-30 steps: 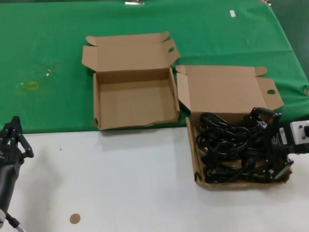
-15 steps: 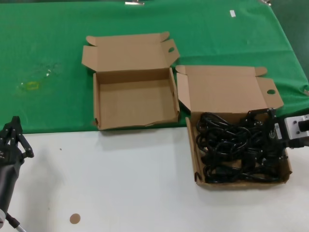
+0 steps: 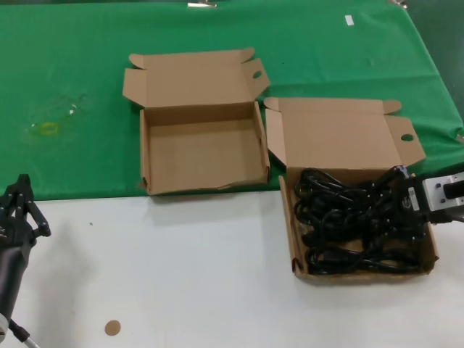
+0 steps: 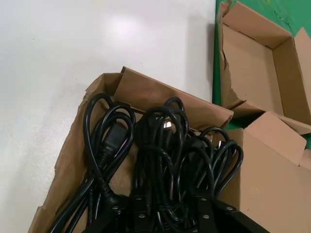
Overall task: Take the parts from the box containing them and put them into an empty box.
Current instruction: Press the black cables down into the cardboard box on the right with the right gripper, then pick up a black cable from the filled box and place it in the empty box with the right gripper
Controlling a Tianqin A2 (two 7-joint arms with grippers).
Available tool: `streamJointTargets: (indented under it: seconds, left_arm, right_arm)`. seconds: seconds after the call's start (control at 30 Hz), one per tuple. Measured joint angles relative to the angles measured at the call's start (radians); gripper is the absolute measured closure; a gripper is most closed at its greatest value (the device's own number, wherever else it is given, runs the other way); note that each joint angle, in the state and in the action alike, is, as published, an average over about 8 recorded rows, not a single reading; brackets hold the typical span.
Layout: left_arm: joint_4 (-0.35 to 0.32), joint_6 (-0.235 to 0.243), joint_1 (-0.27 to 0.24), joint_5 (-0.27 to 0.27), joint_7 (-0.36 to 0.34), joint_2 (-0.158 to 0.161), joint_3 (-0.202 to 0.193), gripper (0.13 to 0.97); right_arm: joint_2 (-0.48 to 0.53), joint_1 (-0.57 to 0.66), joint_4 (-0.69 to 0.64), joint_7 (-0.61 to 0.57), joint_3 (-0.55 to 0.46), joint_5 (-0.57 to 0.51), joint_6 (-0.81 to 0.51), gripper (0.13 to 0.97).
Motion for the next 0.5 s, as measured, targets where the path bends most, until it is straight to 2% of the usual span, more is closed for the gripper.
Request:
streamJointTargets:
  seconds: [0.27,0.5]
  left_arm:
    - [0.0,0.0,0.0,0.0,0.0,0.0,0.0,0.953]
    - [0.0,0.0,0.0,0.0,0.0,0.0,0.0,0.953]
  right_arm:
    - [0.005,-0.006,0.008,0.005,0.004,-0.003,-0.003,0.819]
    - [0.029,-0.02,0.038,0.026,0.014,0.002,-0.014,0.871]
